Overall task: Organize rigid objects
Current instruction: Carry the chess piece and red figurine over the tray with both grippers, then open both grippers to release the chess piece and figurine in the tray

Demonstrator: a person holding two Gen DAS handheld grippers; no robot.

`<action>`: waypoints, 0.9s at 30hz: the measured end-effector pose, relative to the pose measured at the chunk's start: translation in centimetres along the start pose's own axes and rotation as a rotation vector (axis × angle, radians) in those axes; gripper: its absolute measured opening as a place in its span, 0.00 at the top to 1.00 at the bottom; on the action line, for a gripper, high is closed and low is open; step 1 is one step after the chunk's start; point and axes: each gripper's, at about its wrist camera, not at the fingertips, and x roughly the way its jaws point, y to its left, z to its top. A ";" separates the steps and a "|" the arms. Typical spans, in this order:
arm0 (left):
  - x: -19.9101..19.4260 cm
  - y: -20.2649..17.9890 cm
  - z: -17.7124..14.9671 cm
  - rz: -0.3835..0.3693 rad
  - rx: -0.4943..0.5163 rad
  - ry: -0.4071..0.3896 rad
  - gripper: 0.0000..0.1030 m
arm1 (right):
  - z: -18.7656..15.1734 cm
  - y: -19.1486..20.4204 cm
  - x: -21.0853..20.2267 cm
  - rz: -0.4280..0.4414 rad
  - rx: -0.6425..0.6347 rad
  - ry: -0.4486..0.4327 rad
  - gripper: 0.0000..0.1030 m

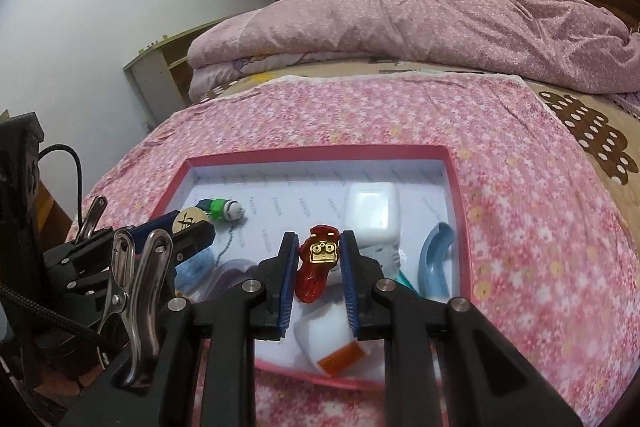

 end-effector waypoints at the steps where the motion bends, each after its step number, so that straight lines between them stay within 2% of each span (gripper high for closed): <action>1: 0.1 0.1 0.1 0.002 -0.002 0.000 0.68 | 0.1 0.0 0.2 -0.004 -0.003 0.002 0.79; 12: 1.2 0.3 0.8 0.010 -0.002 -0.003 0.68 | 0.5 -0.1 1.6 -0.018 -0.016 0.004 0.78; 14: 1.2 0.3 0.8 0.018 -0.003 -0.004 0.62 | 0.6 0.0 1.5 -0.020 -0.016 0.002 0.72; 16: 1.0 0.3 0.8 0.022 -0.002 -0.006 0.51 | 0.6 0.0 1.3 -0.021 -0.019 -0.002 0.66; 21: 0.2 0.1 0.6 0.038 -0.004 -0.018 0.48 | 0.5 0.3 0.6 -0.021 -0.026 -0.013 0.59; 27: -1.5 0.1 -0.1 0.031 -0.029 -0.010 0.47 | 0.0 0.6 -1.1 -0.014 -0.025 -0.028 0.59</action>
